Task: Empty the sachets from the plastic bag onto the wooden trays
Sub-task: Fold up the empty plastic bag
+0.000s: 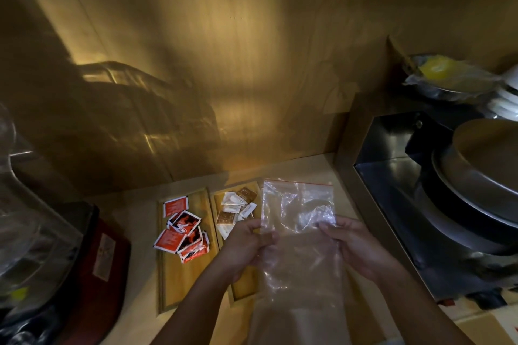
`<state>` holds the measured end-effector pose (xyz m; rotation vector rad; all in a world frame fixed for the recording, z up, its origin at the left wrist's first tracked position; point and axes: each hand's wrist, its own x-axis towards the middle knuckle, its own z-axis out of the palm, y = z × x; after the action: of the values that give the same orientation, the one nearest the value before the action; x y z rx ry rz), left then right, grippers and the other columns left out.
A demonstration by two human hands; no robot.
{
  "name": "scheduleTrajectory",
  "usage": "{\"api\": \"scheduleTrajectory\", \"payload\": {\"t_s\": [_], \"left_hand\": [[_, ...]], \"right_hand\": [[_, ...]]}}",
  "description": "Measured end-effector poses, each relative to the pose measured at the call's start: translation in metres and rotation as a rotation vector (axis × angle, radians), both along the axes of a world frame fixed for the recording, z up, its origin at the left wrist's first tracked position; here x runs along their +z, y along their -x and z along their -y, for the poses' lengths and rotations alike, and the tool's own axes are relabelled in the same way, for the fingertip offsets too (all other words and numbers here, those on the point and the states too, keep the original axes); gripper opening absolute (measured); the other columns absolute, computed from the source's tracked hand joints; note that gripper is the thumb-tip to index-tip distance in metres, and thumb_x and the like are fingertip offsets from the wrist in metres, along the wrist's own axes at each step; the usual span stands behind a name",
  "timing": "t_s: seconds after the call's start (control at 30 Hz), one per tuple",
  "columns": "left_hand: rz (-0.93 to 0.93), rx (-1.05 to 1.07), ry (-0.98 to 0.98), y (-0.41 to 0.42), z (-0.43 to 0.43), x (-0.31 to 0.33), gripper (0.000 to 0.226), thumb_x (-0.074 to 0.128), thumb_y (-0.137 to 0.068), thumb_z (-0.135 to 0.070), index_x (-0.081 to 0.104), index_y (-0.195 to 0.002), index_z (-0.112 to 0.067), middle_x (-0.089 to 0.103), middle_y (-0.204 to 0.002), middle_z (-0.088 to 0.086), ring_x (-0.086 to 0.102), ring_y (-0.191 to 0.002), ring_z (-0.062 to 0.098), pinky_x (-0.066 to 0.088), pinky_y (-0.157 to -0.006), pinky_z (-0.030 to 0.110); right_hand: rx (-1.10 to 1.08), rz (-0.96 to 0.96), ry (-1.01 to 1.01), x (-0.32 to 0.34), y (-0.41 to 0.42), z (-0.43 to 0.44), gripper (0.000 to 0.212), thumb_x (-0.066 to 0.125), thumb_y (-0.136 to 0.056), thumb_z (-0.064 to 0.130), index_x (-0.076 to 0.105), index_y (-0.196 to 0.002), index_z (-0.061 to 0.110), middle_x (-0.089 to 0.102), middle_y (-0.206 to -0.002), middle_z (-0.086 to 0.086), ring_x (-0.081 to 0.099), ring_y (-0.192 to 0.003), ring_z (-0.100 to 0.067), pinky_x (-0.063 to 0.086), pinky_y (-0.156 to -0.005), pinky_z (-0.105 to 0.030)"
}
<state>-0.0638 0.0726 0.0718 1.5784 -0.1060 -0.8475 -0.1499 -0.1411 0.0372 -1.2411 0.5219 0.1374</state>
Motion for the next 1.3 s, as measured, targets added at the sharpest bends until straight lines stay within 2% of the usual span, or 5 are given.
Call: {"api": "scheduleTrajectory", "payload": {"t_s": [0.33,0.57,0.8,0.93,1.3], "left_hand": [[0.045,-0.010,0.049,-0.001,-0.008,-0.008,0.020,0.057,-0.087,-0.006,0.071,-0.081,-0.020,0.068,-0.089,0.015,0.063,-0.080,0.033,0.051,-0.068,0.039],[0.029,0.018,0.084,0.004,-0.010,-0.004,0.047,0.040,-0.085,0.010,0.072,-0.061,-0.016,0.069,-0.068,0.003,0.066,-0.059,0.016,0.051,-0.044,0.025],[-0.404,0.083,0.165,0.014,-0.012,-0.006,0.060,0.041,-0.084,-0.064,0.063,-0.113,-0.016,0.073,-0.103,0.017,0.070,-0.095,0.035,0.059,-0.066,0.045],[-0.487,0.062,0.067,0.023,-0.016,-0.007,0.048,0.058,-0.076,-0.052,0.065,-0.106,-0.015,0.077,-0.086,0.007,0.073,-0.079,0.025,0.057,-0.058,0.034],[-0.162,0.455,0.043,0.046,-0.059,-0.016,0.020,0.063,-0.079,-0.005,0.064,-0.098,-0.012,0.073,-0.071,0.000,0.070,-0.062,0.017,0.052,-0.048,0.028]], "right_hand": [[0.053,0.003,-0.057,-0.004,0.009,0.005,0.028,0.073,-0.062,0.009,0.073,-0.089,0.001,0.069,-0.076,-0.015,0.056,-0.064,-0.023,0.045,-0.060,-0.029],[0.038,0.028,-0.019,0.003,0.003,0.004,0.048,0.042,-0.073,-0.025,0.069,-0.046,0.004,0.066,-0.047,-0.006,0.061,-0.044,-0.015,0.047,-0.040,-0.016],[0.032,-0.030,0.089,0.006,-0.013,0.003,0.051,0.031,-0.072,-0.024,0.057,-0.039,0.005,0.053,-0.038,0.000,0.040,-0.033,-0.006,0.030,-0.033,-0.012],[0.127,-0.028,0.166,0.007,-0.025,-0.002,0.051,0.036,-0.070,-0.023,0.059,-0.038,0.009,0.051,-0.037,0.003,0.041,-0.037,-0.007,0.030,-0.036,-0.013],[0.394,-0.167,-0.206,0.013,-0.043,-0.056,0.058,0.043,-0.083,0.060,0.066,-0.109,0.013,0.070,-0.101,-0.018,0.068,-0.079,-0.031,0.056,-0.063,-0.038]]}}
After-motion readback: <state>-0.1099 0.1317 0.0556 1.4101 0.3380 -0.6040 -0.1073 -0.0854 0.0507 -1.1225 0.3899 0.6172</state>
